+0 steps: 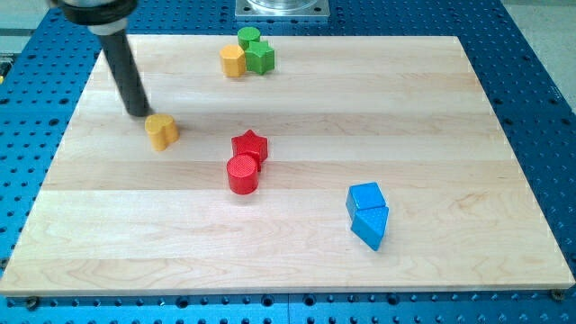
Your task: Form a crescent with red and blue blocks
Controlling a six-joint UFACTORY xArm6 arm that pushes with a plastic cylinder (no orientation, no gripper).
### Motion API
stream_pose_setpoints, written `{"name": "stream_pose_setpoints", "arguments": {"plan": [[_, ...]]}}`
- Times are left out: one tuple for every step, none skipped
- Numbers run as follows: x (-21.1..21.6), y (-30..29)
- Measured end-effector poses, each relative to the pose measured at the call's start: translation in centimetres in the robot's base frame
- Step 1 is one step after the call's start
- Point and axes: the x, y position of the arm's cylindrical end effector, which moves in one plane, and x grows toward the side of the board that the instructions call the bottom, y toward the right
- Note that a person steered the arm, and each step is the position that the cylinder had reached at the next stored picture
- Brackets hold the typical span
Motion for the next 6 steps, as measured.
{"name": "stream_pose_setpoints", "arguments": {"plan": [[7.2,-0.2],[4.3,8.5],[3.0,18.3],[7.6,10.3],[14.9,9.5],[15.2,14.9]]}}
